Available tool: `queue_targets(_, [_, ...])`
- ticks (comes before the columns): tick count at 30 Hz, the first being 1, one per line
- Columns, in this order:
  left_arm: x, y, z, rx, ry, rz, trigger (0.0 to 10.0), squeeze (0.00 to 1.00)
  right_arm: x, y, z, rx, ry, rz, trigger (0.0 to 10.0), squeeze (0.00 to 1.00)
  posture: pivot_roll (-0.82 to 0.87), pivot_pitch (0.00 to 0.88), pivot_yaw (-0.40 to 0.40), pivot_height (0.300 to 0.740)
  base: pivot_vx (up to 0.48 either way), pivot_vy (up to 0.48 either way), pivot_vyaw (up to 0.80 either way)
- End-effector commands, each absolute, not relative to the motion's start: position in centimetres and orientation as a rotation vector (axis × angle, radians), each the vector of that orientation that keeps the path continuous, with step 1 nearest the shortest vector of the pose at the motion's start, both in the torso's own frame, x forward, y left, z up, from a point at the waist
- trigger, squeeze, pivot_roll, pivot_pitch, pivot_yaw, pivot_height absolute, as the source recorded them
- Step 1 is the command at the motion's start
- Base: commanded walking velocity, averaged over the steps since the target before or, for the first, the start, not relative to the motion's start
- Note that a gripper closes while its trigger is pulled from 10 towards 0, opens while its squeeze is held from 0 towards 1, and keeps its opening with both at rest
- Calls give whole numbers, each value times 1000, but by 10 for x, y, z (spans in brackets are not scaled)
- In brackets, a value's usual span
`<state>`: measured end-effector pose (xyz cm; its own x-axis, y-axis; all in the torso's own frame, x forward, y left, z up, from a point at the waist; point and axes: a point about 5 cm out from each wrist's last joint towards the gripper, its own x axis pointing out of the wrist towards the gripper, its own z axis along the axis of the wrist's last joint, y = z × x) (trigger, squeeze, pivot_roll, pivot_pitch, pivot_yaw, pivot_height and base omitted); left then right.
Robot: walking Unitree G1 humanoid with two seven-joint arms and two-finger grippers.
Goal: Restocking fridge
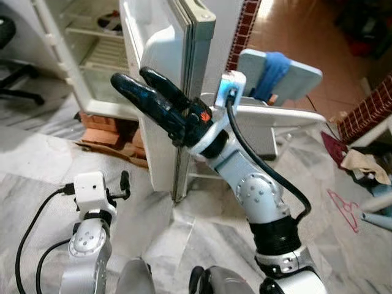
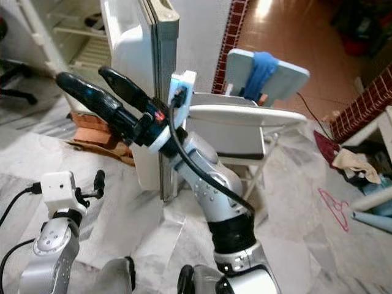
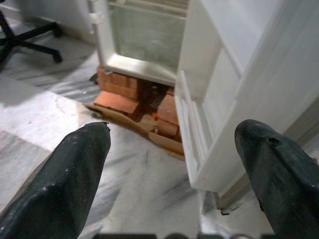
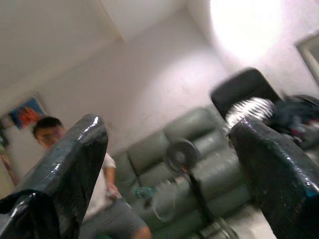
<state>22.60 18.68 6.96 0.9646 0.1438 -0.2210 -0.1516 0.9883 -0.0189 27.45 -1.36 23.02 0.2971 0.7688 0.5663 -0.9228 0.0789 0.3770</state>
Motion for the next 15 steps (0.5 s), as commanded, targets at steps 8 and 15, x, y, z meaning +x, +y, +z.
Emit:
queue_targets(8, [225,184,71,-41,222,137,10000,0,307,-66,172,453,-116,841,10000,0,145,133,-75,740,0,0,0])
queue_targets(15, [224,190,73,-19,208,185,10000,0,322,-85,171,328,-128,613,10000,0,140,133,-69,740,0,0,0])
